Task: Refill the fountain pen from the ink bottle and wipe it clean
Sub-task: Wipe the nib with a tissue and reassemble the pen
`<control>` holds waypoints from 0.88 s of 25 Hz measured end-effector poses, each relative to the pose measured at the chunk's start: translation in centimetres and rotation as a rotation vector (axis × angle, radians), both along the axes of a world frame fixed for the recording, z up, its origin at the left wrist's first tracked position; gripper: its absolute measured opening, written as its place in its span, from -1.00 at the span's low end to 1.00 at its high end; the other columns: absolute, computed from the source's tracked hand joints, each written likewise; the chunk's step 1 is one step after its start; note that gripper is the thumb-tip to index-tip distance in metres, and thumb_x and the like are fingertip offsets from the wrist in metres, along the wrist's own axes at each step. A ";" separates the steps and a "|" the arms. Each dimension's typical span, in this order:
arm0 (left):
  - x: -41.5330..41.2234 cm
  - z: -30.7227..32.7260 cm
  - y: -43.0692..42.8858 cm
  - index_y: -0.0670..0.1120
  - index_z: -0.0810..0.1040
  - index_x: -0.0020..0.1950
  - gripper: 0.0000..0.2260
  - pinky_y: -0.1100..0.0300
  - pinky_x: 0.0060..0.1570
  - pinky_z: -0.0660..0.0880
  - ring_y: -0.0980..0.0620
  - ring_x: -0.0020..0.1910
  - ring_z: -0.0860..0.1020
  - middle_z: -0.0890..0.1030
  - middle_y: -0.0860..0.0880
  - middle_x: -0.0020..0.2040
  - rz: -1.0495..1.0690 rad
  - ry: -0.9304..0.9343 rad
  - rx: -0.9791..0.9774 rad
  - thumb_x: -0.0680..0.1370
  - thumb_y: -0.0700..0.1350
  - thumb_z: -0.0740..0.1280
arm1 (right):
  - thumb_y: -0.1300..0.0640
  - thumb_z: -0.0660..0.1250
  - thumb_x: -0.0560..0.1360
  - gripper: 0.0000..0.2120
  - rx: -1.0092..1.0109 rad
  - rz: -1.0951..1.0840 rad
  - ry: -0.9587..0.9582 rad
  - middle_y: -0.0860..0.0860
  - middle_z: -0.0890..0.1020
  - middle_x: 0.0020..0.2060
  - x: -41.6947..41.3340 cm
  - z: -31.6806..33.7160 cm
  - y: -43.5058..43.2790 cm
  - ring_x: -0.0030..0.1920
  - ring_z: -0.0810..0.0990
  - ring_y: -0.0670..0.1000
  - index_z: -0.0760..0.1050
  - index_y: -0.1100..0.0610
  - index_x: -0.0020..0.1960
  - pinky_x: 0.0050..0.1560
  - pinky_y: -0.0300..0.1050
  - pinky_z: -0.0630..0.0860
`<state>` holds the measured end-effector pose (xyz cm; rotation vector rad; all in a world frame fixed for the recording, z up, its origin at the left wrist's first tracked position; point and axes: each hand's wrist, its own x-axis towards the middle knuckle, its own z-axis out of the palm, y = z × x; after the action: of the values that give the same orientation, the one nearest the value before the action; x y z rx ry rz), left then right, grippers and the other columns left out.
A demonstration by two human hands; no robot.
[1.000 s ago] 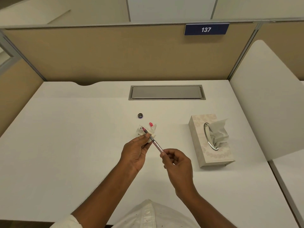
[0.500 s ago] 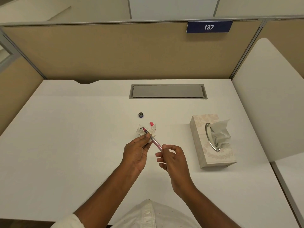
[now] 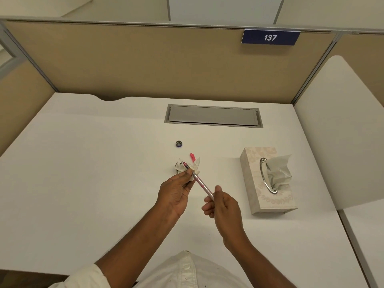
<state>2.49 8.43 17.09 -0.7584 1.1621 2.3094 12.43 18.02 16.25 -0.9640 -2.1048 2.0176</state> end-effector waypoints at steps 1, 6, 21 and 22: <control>0.0 0.0 0.0 -0.30 0.60 -0.14 -0.96 0.15 -0.03 0.60 -0.02 -0.11 0.63 0.65 -0.16 -0.16 0.003 -0.001 0.001 0.44 -0.36 0.36 | -0.15 0.06 0.59 -0.65 -0.036 0.033 -0.032 0.01 0.67 -0.37 0.0 0.1 0.0 -0.36 0.62 -0.12 0.52 0.04 -0.06 -0.26 -0.22 0.49; 0.0 -0.2 -0.3 -0.30 0.60 -0.13 -0.95 0.10 0.08 0.54 -0.05 -0.04 0.61 0.64 -0.19 -0.08 0.018 0.002 -0.002 0.44 -0.36 0.36 | 0.04 0.47 0.41 -0.66 0.199 0.037 0.049 -0.10 0.60 -0.18 0.9 -0.7 0.2 -0.22 0.61 -0.18 0.37 -0.06 0.07 -0.31 -0.36 0.49; -0.1 -0.5 -0.2 -0.29 0.61 -0.16 -0.95 0.15 0.00 0.57 -0.05 -0.08 0.62 0.66 -0.16 -0.15 0.023 0.011 -0.015 0.43 -0.37 0.36 | 0.15 0.48 0.40 -0.82 0.155 -0.058 0.140 -0.03 0.64 -0.28 1.2 -1.1 0.6 -0.24 0.63 -0.06 0.50 -0.01 -0.12 -0.22 -0.24 0.57; -0.1 -0.5 -0.1 -0.29 0.62 -0.16 -0.95 0.14 0.00 0.57 -0.05 -0.07 0.62 0.67 -0.16 -0.15 0.022 0.013 -0.009 0.43 -0.37 0.36 | 0.14 0.44 0.44 -0.91 0.130 -0.072 0.133 0.00 0.65 -0.30 1.1 -1.1 0.5 -0.24 0.64 -0.01 0.53 0.02 -0.16 -0.20 -0.18 0.58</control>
<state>2.43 8.31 16.58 -0.7633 1.1759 2.3319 13.57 18.54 15.16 -0.8480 -2.0702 1.8318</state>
